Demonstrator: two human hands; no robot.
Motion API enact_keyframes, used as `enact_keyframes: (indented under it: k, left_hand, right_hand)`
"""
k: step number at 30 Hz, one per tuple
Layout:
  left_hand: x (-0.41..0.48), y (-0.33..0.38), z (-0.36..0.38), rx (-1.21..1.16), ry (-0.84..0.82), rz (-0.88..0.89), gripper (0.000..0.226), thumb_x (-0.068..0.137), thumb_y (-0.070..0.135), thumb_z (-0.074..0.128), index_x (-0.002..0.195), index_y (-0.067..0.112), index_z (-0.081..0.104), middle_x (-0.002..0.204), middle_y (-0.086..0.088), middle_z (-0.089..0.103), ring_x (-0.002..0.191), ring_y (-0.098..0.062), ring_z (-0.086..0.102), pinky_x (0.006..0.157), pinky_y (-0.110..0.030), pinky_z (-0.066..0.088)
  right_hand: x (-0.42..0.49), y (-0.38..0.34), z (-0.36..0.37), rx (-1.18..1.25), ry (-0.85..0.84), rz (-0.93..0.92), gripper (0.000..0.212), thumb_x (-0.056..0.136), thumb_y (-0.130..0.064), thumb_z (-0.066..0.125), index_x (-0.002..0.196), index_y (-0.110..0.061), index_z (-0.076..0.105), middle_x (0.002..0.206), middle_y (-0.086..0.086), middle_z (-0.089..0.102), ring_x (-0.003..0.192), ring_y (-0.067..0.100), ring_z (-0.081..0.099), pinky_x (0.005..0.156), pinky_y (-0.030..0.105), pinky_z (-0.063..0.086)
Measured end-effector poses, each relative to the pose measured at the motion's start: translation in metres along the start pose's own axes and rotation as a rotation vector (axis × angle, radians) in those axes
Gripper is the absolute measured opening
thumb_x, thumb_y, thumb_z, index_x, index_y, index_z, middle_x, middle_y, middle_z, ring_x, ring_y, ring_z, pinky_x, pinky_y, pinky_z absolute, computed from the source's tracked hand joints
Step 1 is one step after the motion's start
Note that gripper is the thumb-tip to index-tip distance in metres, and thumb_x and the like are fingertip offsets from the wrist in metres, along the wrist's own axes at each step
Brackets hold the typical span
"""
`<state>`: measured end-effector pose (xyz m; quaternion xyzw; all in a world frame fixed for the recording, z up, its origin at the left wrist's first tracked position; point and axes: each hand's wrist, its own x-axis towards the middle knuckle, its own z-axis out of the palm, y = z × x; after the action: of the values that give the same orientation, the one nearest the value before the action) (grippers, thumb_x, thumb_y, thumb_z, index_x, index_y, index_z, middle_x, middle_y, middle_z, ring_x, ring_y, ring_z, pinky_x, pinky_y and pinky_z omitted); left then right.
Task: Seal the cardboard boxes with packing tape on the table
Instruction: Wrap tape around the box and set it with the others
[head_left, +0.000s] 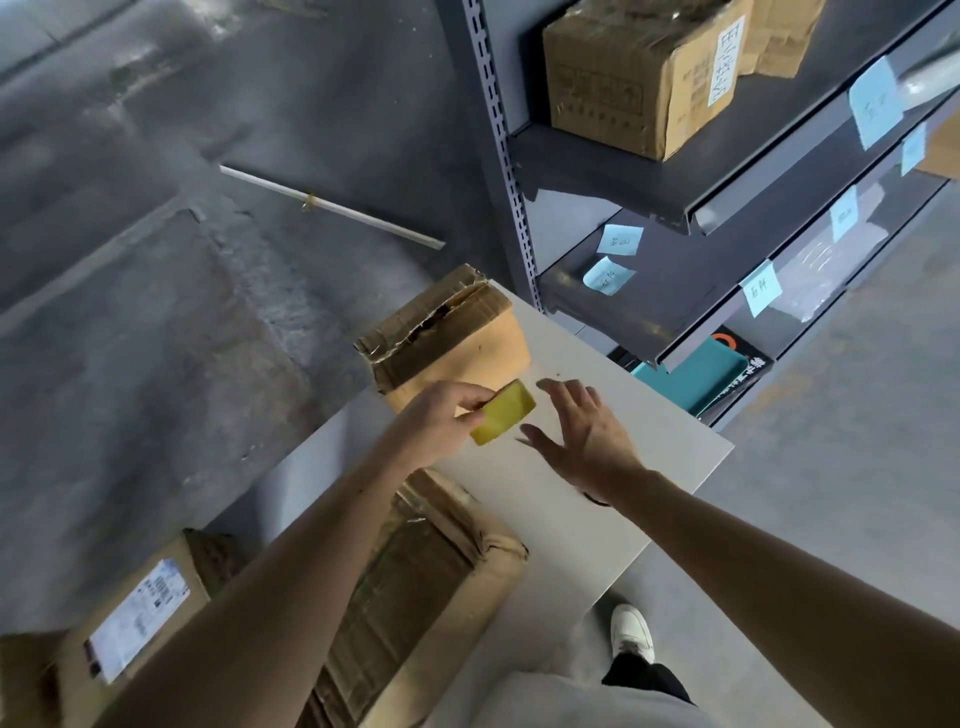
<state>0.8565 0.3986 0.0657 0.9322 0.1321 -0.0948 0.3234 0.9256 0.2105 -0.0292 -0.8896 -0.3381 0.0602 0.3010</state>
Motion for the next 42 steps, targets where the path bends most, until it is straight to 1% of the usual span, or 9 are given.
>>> enact_keyframes:
  k: [6, 11, 14, 17, 20, 28, 33, 37, 42]
  left_hand:
    - [-0.004, -0.007, 0.001, 0.231, -0.021, 0.04, 0.032, 0.093, 0.022, 0.064, 0.124, 0.03, 0.065, 0.123, 0.003, 0.064, 0.117, -0.016, 0.054, 0.103, -0.044, 0.044]
    - [-0.017, -0.001, 0.002, 0.31, 0.154, 0.188, 0.026, 0.089, 0.02, 0.068, 0.114, 0.03, 0.067, 0.114, 0.009, 0.064, 0.119, -0.011, 0.048, 0.098, -0.03, 0.026]
    - [-0.026, -0.011, -0.005, 0.199, 0.335, 0.158, 0.038, 0.089, 0.017, 0.068, 0.126, 0.022, 0.06, 0.129, 0.004, 0.058, 0.127, -0.016, 0.045, 0.105, -0.034, 0.032]
    - [-0.031, -0.019, -0.011, 0.089, 0.279, 0.028, 0.051, 0.094, 0.025, 0.063, 0.142, 0.02, 0.047, 0.141, 0.001, 0.049, 0.131, -0.016, 0.044, 0.111, -0.042, 0.037]
    - [-0.035, -0.022, -0.01, 0.026, 0.184, -0.047, 0.057, 0.095, 0.036, 0.061, 0.147, 0.02, 0.042, 0.146, 0.004, 0.046, 0.134, -0.013, 0.042, 0.106, -0.028, 0.035]
    - [-0.041, -0.018, 0.002, -0.023, 0.434, 0.084, 0.012, 0.091, 0.023, 0.068, 0.101, 0.016, 0.069, 0.104, 0.006, 0.068, 0.095, -0.004, 0.061, 0.076, -0.013, 0.051]
    - [-0.041, -0.017, 0.009, -0.019, 0.478, 0.109, 0.009, 0.092, 0.018, 0.067, 0.096, 0.01, 0.068, 0.097, 0.002, 0.066, 0.088, -0.005, 0.061, 0.073, -0.004, 0.045]
    - [-0.038, -0.015, 0.011, -0.024, 0.45, 0.081, 0.013, 0.094, 0.021, 0.064, 0.098, 0.01, 0.068, 0.098, 0.0, 0.067, 0.089, -0.007, 0.063, 0.072, -0.015, 0.052]
    - [-0.039, -0.004, 0.012, -0.06, 0.362, -0.006, 0.019, 0.098, 0.025, 0.058, 0.108, 0.011, 0.066, 0.109, -0.002, 0.068, 0.1, -0.013, 0.064, 0.081, -0.028, 0.055]
  right_hand:
    - [0.006, -0.03, -0.023, 0.205, -0.156, -0.249, 0.059, 0.088, -0.053, 0.066, 0.134, -0.023, 0.048, 0.135, -0.003, 0.051, 0.124, 0.012, 0.042, 0.099, 0.025, 0.04]
    - [-0.001, -0.051, -0.031, 0.345, -0.195, -0.053, 0.035, 0.094, -0.037, 0.065, 0.124, -0.019, 0.063, 0.1, 0.003, 0.062, 0.091, 0.018, 0.056, 0.077, 0.03, 0.046]
    - [-0.004, -0.054, -0.029, 0.38, -0.179, 0.012, 0.029, 0.095, -0.033, 0.065, 0.115, -0.012, 0.063, 0.096, 0.001, 0.06, 0.086, 0.016, 0.057, 0.073, 0.027, 0.045]
    - [-0.005, -0.051, -0.026, 0.39, -0.162, 0.076, 0.028, 0.093, -0.038, 0.067, 0.099, -0.011, 0.06, 0.097, 0.004, 0.064, 0.086, 0.019, 0.061, 0.077, 0.038, 0.054]
    - [-0.007, -0.053, -0.026, 0.432, -0.158, 0.068, 0.033, 0.091, -0.041, 0.068, 0.1, -0.01, 0.06, 0.099, 0.006, 0.065, 0.087, 0.025, 0.064, 0.078, 0.046, 0.057]
    - [-0.01, -0.058, -0.019, 0.487, -0.116, 0.08, 0.029, 0.09, -0.039, 0.07, 0.087, -0.013, 0.058, 0.08, 0.0, 0.061, 0.076, 0.022, 0.063, 0.06, 0.026, 0.047]
    - [-0.009, -0.063, -0.014, 0.492, -0.078, 0.064, 0.025, 0.092, -0.041, 0.065, 0.092, -0.018, 0.056, 0.086, 0.0, 0.067, 0.08, 0.021, 0.065, 0.073, 0.04, 0.058]
    - [-0.006, -0.069, -0.012, 0.489, 0.103, -0.044, 0.028, 0.094, -0.034, 0.065, 0.112, -0.024, 0.046, 0.093, -0.012, 0.06, 0.085, 0.009, 0.062, 0.078, 0.027, 0.053]
    - [0.002, -0.075, -0.015, 0.427, 0.173, -0.106, 0.015, 0.095, -0.017, 0.065, 0.109, -0.018, 0.063, 0.101, -0.006, 0.056, 0.084, 0.008, 0.058, 0.068, 0.016, 0.051]
